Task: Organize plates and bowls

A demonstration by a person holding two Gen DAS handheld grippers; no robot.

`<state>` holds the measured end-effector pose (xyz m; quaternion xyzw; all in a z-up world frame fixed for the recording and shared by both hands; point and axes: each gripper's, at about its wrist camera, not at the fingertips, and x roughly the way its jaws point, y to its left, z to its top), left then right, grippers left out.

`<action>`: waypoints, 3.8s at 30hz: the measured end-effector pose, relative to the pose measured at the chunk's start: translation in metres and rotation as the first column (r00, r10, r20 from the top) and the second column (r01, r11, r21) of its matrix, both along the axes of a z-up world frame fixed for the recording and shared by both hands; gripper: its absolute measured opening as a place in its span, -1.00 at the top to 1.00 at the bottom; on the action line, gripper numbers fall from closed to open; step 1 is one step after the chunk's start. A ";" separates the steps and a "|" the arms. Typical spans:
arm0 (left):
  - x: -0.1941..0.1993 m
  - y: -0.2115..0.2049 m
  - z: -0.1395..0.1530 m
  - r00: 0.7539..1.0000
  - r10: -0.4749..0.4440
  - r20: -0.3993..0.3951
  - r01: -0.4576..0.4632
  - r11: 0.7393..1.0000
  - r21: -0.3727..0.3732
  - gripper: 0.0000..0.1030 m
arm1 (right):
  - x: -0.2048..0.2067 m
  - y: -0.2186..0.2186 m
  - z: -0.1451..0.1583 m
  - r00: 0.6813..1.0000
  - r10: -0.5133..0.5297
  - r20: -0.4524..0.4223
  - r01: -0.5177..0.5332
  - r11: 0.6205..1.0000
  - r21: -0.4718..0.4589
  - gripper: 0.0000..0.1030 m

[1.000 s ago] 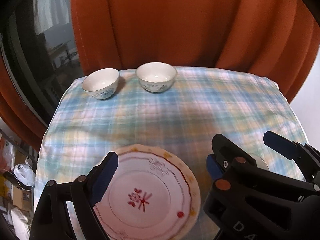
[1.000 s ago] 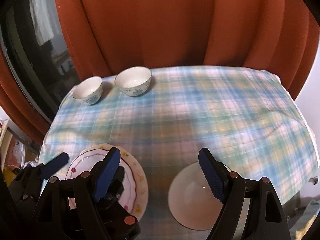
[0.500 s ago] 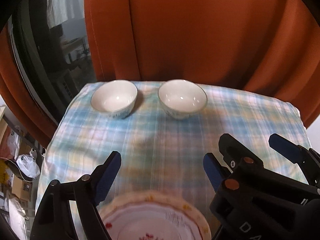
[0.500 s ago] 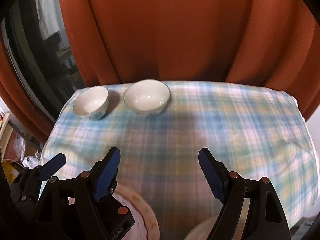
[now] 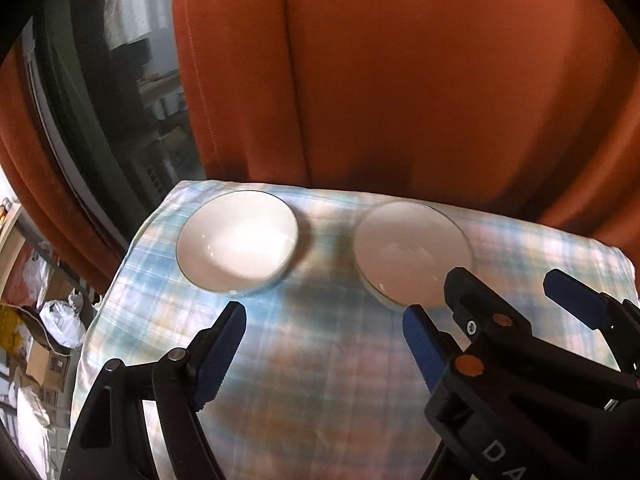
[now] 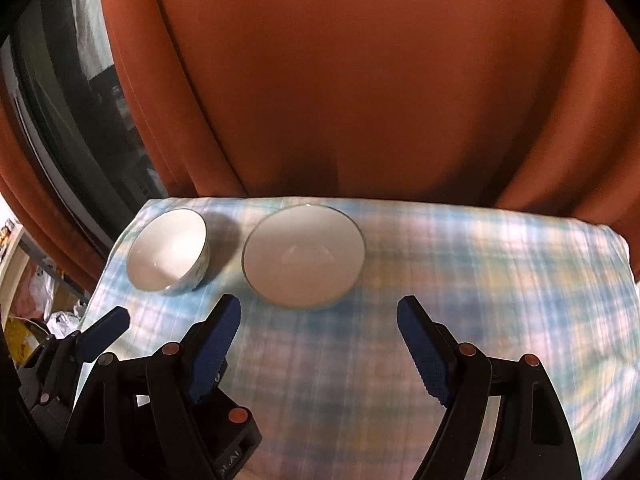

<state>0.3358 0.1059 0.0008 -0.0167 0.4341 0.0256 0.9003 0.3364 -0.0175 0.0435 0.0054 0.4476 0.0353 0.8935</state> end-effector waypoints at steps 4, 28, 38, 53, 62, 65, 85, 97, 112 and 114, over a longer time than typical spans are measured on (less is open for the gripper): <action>0.019 0.012 -0.005 0.999 0.052 0.001 -0.052 0.998 0.024 -0.60 | 0.023 0.013 -0.008 0.999 0.033 -0.003 -0.033 0.999 0.020 -0.62; 0.095 0.109 -0.045 0.995 0.078 -0.057 -0.074 0.995 0.063 -0.33 | 0.105 0.115 -0.055 0.995 0.074 -0.067 -0.070 0.996 0.051 -0.39; 0.113 0.134 -0.063 0.996 0.026 -0.080 -0.026 1.000 -0.006 -0.15 | 0.119 0.144 -0.071 0.995 0.057 -0.086 -0.053 0.997 0.049 -0.11; 0.115 0.131 -0.075 0.995 -0.005 -0.101 0.008 0.999 0.032 0.47 | 0.119 0.140 -0.089 0.991 0.016 -0.132 -0.013 1.000 0.026 0.45; 0.104 0.129 -0.069 0.993 -0.030 -0.111 0.032 0.999 0.012 0.47 | 0.109 0.140 -0.082 0.990 0.011 -0.142 -0.010 1.000 0.006 0.46; 0.098 0.128 -0.062 0.994 -0.031 -0.100 0.032 0.999 0.004 0.47 | 0.103 0.139 -0.072 0.991 0.006 -0.132 -0.007 1.000 -0.003 0.46; 0.023 0.099 0.020 0.994 -0.107 0.021 0.107 0.994 -0.011 0.47 | 0.021 0.118 0.023 0.998 -0.060 -0.002 0.060 0.998 -0.028 0.46; -0.044 0.040 0.034 0.996 -0.088 0.026 0.087 0.996 0.014 0.47 | -0.047 0.059 0.040 0.998 -0.055 0.013 0.055 0.998 0.010 0.46; -0.117 -0.054 0.045 0.997 -0.070 0.039 0.069 0.997 0.044 0.47 | -0.116 -0.043 0.050 0.999 -0.045 0.015 0.044 0.997 0.061 0.46; -0.127 -0.064 0.045 0.997 -0.071 0.042 0.070 0.997 0.040 0.46 | -0.126 -0.054 0.051 0.999 -0.047 0.021 0.046 0.997 0.062 0.46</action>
